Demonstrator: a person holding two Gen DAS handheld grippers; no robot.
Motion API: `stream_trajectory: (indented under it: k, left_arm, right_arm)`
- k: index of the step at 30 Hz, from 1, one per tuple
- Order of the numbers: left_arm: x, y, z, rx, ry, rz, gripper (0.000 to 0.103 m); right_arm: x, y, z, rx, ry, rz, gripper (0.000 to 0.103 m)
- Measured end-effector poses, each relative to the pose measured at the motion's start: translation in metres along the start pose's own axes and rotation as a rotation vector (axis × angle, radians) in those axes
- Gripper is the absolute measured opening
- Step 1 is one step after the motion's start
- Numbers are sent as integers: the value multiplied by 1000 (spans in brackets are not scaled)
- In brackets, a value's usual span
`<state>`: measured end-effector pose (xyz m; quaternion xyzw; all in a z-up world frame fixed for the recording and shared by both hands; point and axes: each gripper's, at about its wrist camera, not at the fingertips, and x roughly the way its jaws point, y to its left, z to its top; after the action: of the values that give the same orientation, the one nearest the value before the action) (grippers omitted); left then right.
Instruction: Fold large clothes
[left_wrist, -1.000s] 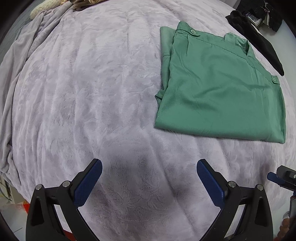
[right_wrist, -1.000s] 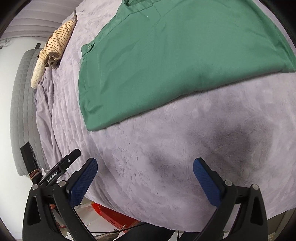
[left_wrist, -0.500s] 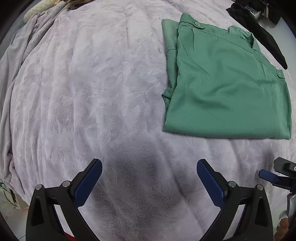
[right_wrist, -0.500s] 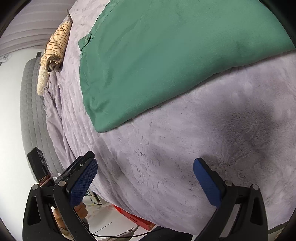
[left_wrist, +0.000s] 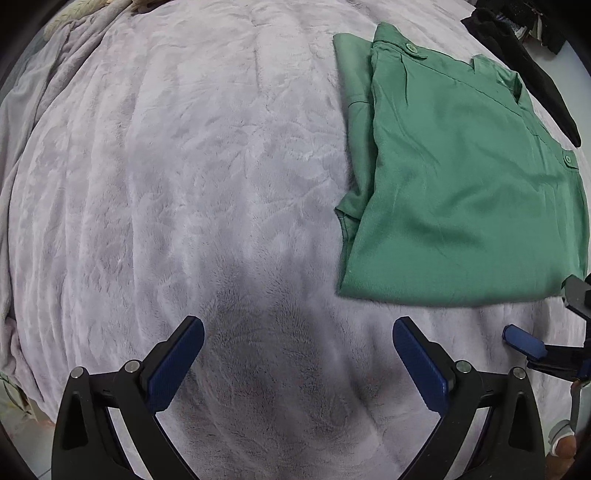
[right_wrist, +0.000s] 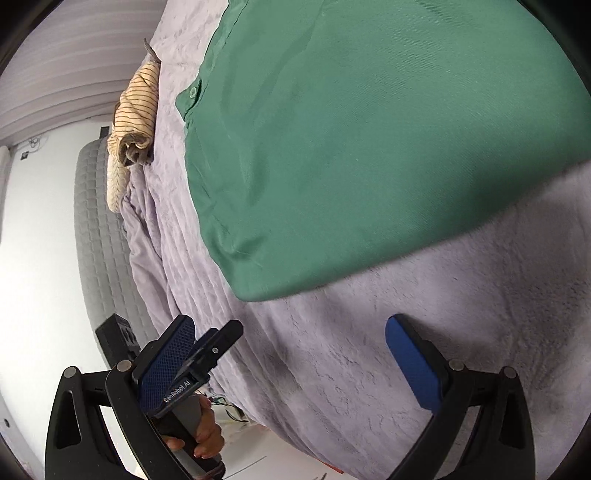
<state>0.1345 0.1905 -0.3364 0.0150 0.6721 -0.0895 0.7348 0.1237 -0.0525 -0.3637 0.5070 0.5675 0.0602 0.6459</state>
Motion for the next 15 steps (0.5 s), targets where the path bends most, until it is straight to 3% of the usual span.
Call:
stream_trajectory:
  k: [7, 12, 15]
  left_arm:
    - [4, 15, 25, -20, -20, -38, 102]
    - [6, 39, 50, -116, -35, -223, 102]
    - [8, 53, 68, -150, -50, -290, 102]
  right_arm:
    - [33, 1, 21, 72, -20, 110, 103]
    - [47, 5, 37, 126, -52, 226, 103]
    - [46, 8, 39, 156, -71, 255, 103]
